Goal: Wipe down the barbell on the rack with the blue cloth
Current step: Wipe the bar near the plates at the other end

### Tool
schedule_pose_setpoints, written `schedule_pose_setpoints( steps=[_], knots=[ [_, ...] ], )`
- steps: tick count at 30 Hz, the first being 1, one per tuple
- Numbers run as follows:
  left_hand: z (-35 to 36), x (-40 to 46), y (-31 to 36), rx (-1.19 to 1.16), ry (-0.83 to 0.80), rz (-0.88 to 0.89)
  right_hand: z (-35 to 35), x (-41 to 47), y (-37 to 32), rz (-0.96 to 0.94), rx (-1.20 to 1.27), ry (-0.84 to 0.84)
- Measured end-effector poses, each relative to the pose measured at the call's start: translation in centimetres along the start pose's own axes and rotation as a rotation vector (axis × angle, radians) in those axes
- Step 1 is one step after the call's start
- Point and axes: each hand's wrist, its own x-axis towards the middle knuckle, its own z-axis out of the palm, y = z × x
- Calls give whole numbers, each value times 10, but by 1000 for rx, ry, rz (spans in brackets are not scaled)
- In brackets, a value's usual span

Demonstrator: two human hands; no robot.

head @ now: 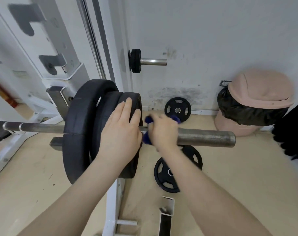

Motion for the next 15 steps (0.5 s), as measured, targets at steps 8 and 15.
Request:
schedule_pose_setpoints(
  steps=[8,15],
  knots=[
    [4,0,0,-16,-13,0,5,-33,44,-303,-223,297],
    [5,7,14,62,-25,-45,-6,-38,50,-62,-148,198]
  ],
)
